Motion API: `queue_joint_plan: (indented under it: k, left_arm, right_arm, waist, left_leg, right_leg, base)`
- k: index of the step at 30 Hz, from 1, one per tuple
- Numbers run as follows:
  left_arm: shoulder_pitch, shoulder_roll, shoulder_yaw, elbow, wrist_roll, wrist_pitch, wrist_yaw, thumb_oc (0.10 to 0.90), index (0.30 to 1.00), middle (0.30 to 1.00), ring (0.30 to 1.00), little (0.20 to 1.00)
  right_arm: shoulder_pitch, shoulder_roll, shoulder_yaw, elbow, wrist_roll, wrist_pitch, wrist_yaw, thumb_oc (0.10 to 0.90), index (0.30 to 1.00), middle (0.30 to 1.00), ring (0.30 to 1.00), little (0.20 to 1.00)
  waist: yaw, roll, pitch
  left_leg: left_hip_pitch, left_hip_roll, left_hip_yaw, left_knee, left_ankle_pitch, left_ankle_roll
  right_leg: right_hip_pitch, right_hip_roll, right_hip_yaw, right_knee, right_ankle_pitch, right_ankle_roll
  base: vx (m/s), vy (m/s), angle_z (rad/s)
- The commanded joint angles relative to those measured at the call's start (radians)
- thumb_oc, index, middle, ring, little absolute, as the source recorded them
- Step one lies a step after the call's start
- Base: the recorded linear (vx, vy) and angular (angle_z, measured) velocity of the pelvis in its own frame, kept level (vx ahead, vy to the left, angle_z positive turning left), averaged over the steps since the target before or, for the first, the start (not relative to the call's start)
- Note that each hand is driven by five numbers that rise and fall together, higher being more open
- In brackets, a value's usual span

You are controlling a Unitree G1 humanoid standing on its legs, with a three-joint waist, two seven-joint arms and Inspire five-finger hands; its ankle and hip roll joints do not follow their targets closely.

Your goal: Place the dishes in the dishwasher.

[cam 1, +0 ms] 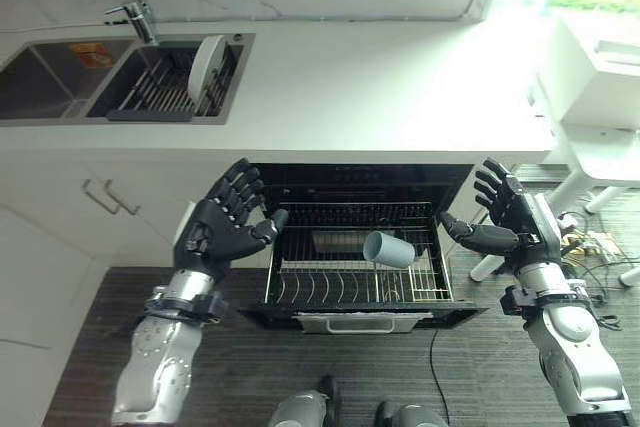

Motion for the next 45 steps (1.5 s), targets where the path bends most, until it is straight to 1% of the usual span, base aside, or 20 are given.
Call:
queue_joint_plan:
  k: [1,2,3,6,7,9,11,14,16,18,20,21,22,23,25,26,28,32,37,45]
  left_arm:
    - [-0.033,0.017,0.081,-0.142,-0.093,-0.173,-0.001,0.800,0.900,0.900,0.900,0.900]
    - [-0.021,0.002,0.095,-0.158,-0.101,-0.184,0.005,0.800,0.900,0.900,0.900,0.900]
    - [-0.023,-0.007,0.092,-0.161,-0.098,-0.186,0.009,0.800,0.900,0.900,0.900,0.900]
    - [-0.039,-0.025,0.073,-0.141,-0.087,-0.212,0.004,0.800,0.900,0.900,0.900,0.900]
    - [-0.040,-0.033,0.068,-0.134,-0.083,-0.223,-0.001,0.800,0.900,0.900,0.900,0.900]
    - [-0.032,-0.030,0.086,-0.143,-0.096,-0.221,-0.002,0.800,0.900,0.900,0.900,0.900]
    - [-0.041,-0.012,0.101,-0.139,-0.115,-0.216,-0.007,0.800,0.900,0.900,0.900,0.900]
    - [-0.085,0.019,0.107,-0.118,-0.153,-0.187,-0.020,0.800,0.900,0.900,0.900,0.900]
    - [-0.092,0.038,0.113,-0.114,-0.154,-0.174,-0.039,0.800,0.900,0.900,0.900,0.900]
    - [-0.092,0.052,0.122,-0.117,-0.146,-0.159,-0.047,0.800,0.900,0.900,0.900,0.900]
    - [-0.088,0.065,0.132,-0.118,-0.151,-0.156,-0.052,0.800,0.900,0.900,0.900,0.900]
    - [-0.074,0.078,0.149,-0.132,-0.130,-0.157,-0.038,0.800,0.900,0.900,0.900,0.900]
    - [-0.071,0.086,0.154,-0.137,-0.129,-0.158,-0.028,0.800,0.900,0.900,0.900,0.900]
    - [-0.072,0.090,0.150,-0.138,-0.131,-0.159,-0.023,0.800,0.900,0.900,0.900,0.900]
    - [-0.091,0.100,0.133,-0.132,-0.127,-0.160,-0.019,0.800,0.900,0.900,0.900,0.900]
    - [-0.103,0.102,0.119,-0.131,-0.120,-0.165,-0.023,0.800,0.900,0.900,0.900,0.900]
    - [-0.111,0.096,0.102,-0.137,-0.078,-0.188,-0.024,0.800,0.900,0.900,0.900,0.900]
    - [-0.103,0.080,0.087,-0.147,-0.030,-0.236,-0.042,0.800,0.900,0.900,0.900,0.900]
    - [-0.110,0.075,0.063,-0.138,0.004,-0.280,-0.042,0.800,0.900,0.900,0.900,0.900]
    - [-0.117,0.078,0.050,-0.152,-0.006,-0.294,-0.004,0.800,0.900,0.900,0.900,0.900]
  right_arm:
    - [-0.108,-0.065,-0.113,-0.108,0.007,-0.147,0.023,0.800,0.900,0.900,0.900,0.900]
    - [-0.119,-0.083,-0.115,-0.117,0.014,-0.138,0.032,0.800,0.900,0.900,0.900,0.900]
    - [-0.130,-0.090,-0.112,-0.121,0.011,-0.128,0.029,0.800,0.900,0.900,0.900,0.900]
    - [-0.156,-0.110,-0.104,-0.119,-0.005,-0.120,0.013,0.800,0.900,0.900,0.900,0.900]
    - [-0.166,-0.118,-0.104,-0.121,-0.005,-0.114,0.003,0.800,0.900,0.900,0.900,0.900]
    - [-0.182,-0.129,-0.109,-0.129,0.000,-0.102,0.001,0.800,0.900,0.900,0.900,0.900]
    - [-0.183,-0.132,-0.121,-0.133,0.002,-0.106,-0.006,0.800,0.900,0.900,0.900,0.900]
    - [-0.171,-0.112,-0.143,-0.127,-0.020,-0.134,-0.035,0.800,0.900,0.900,0.900,0.900]
    - [-0.141,-0.104,-0.179,-0.145,0.003,-0.135,-0.058,0.800,0.900,0.900,0.900,0.900]
    - [-0.114,-0.080,-0.200,-0.156,0.015,-0.137,-0.065,0.800,0.900,0.900,0.900,0.900]
    - [-0.110,-0.059,-0.195,-0.156,0.010,-0.135,-0.056,0.800,0.900,0.900,0.900,0.900]
    - [-0.117,-0.028,-0.168,-0.152,-0.019,-0.130,-0.040,0.800,0.900,0.900,0.900,0.900]
    - [-0.123,-0.021,-0.149,-0.148,-0.030,-0.125,-0.035,0.800,0.900,0.900,0.900,0.900]
    - [-0.133,-0.020,-0.127,-0.147,-0.038,-0.114,-0.042,0.800,0.900,0.900,0.900,0.900]
    - [-0.138,-0.034,-0.110,-0.143,-0.034,-0.105,-0.057,0.800,0.900,0.900,0.900,0.900]
    - [-0.138,-0.050,-0.109,-0.139,-0.031,-0.102,-0.063,0.800,0.900,0.900,0.900,0.900]
    - [-0.130,-0.075,-0.125,-0.138,-0.006,-0.110,-0.062,0.800,0.900,0.900,0.900,0.900]
    - [-0.088,-0.079,-0.167,-0.152,0.025,-0.128,-0.030,0.800,0.900,0.900,0.900,0.900]
    - [-0.084,-0.063,-0.158,-0.151,0.015,-0.139,-0.022,0.800,0.900,0.900,0.900,0.900]
    - [-0.119,-0.077,-0.121,-0.149,0.012,-0.109,-0.054,0.800,0.900,0.900,0.900,0.900]
  waist:
    - [-0.010,0.012,-0.068]
    - [-0.003,0.016,-0.082]
    - [-0.002,0.018,-0.090]
    - [-0.013,0.029,-0.101]
    - [-0.011,0.034,-0.104]
    - [-0.008,0.047,-0.113]
    - [-0.018,0.055,-0.119]
    - [-0.022,0.047,-0.118]
    - [-0.021,0.036,-0.114]
    - [-0.014,0.026,-0.113]
    - [-0.004,0.020,-0.115]
    - [0.021,0.022,-0.116]
    - [0.036,0.024,-0.121]
    - [0.044,0.027,-0.127]
    - [0.035,0.026,-0.132]
    - [0.029,0.024,-0.135]
    - [0.015,0.016,-0.137]
    - [-0.013,0.000,-0.134]
    - [-0.025,0.004,-0.135]
    - [-0.027,0.020,-0.152]
  left_leg:
    - [0.040,0.083,-0.142,-0.012,-0.025,-0.065]
    - [0.011,0.114,-0.203,-0.012,0.008,-0.079]
    - [-0.001,0.141,-0.228,-0.012,0.032,-0.090]
    - [-0.016,0.201,-0.242,-0.012,0.058,-0.109]
    - [-0.012,0.195,-0.266,-0.012,0.046,-0.110]
    - [0.004,0.159,-0.286,-0.012,-0.021,-0.107]
    - [0.013,0.164,-0.248,-0.012,-0.044,-0.106]
    - [0.018,0.123,-0.246,-0.012,-0.081,-0.093]
    - [0.015,0.072,-0.254,-0.012,-0.104,-0.071]
    - [0.016,0.025,-0.255,-0.012,-0.122,-0.052]
    - [0.019,0.002,-0.248,-0.012,-0.134,-0.039]
    - [0.026,-0.011,-0.223,-0.012,-0.144,-0.023]
    - [0.025,-0.013,-0.206,-0.012,-0.146,-0.012]
    - [0.030,-0.014,-0.196,-0.012,-0.160,0.001]
    - [0.018,-0.025,-0.203,-0.012,-0.153,0.017]
    - [0.018,-0.033,-0.209,-0.012,-0.158,0.026]
    - [0.013,-0.054,-0.218,-0.012,-0.151,0.039]
    - [0.013,-0.103,-0.232,-0.012,-0.148,0.047]
    - [0.022,-0.108,-0.217,-0.012,-0.152,0.050]
    - [0.065,-0.089,-0.169,-0.012,-0.148,0.037]
  right_leg:
    - [-0.056,0.044,0.082,0.059,-0.051,0.061]
    - [-0.076,0.048,0.111,0.059,-0.047,0.056]
    - [-0.083,0.045,0.123,0.059,-0.049,0.056]
    - [-0.097,0.030,0.140,0.059,-0.054,0.054]
    - [-0.103,0.020,0.148,0.059,-0.053,0.060]
    - [-0.122,-0.026,0.160,0.059,-0.042,0.095]
    - [-0.128,-0.061,0.159,0.059,-0.032,0.125]
    - [-0.141,-0.125,0.173,0.059,0.007,0.194]
    - [-0.151,-0.173,0.172,0.059,0.054,0.224]
    - [-0.175,-0.230,0.154,0.059,0.144,0.230]
    - [-0.182,-0.261,0.129,0.059,0.204,0.234]
    - [-0.175,-0.290,0.058,0.059,0.250,0.237]
    - [-0.158,-0.280,0.013,0.059,0.239,0.229]
    - [-0.135,-0.241,-0.016,0.059,0.204,0.219]
    - [-0.129,-0.156,-0.018,0.059,0.129,0.189]
    - [-0.120,-0.102,-0.012,0.059,0.077,0.175]
    - [-0.117,-0.020,0.004,0.059,0.045,0.144]
    - [-0.150,0.072,0.078,0.059,-0.002,0.104]
    - [-0.167,0.088,0.108,0.059,0.002,0.101]
    - [-0.145,0.106,0.109,0.059,-0.029,0.072]
  base:
    - [-0.01,0.425,-0.24]
    - [0.02,0.477,-0.52]
    - [0.01,0.483,-0.72]
    - [0.03,0.421,-0.43]
    - [0.05,0.490,-0.17]
    - [0.05,0.542,-0.09]
    - [0.01,0.558,-0.31]
    - [0.01,0.531,-0.12]
    - [0.02,0.534,0.24]
    - [0.03,0.486,0.33]
    - [0.03,0.426,0.20]
    - [0.01,0.466,-0.10]
    - [0.02,0.574,-0.27]
    - [0.02,0.391,-0.70]
    - [0.02,0.285,-0.61]
    - [0.02,0.245,-0.06]
    - [0.04,0.199,0.11]
    - [0.06,0.061,0.26]
    - [0.07,-0.065,0.03]
    - [0.09,-0.116,0.02]
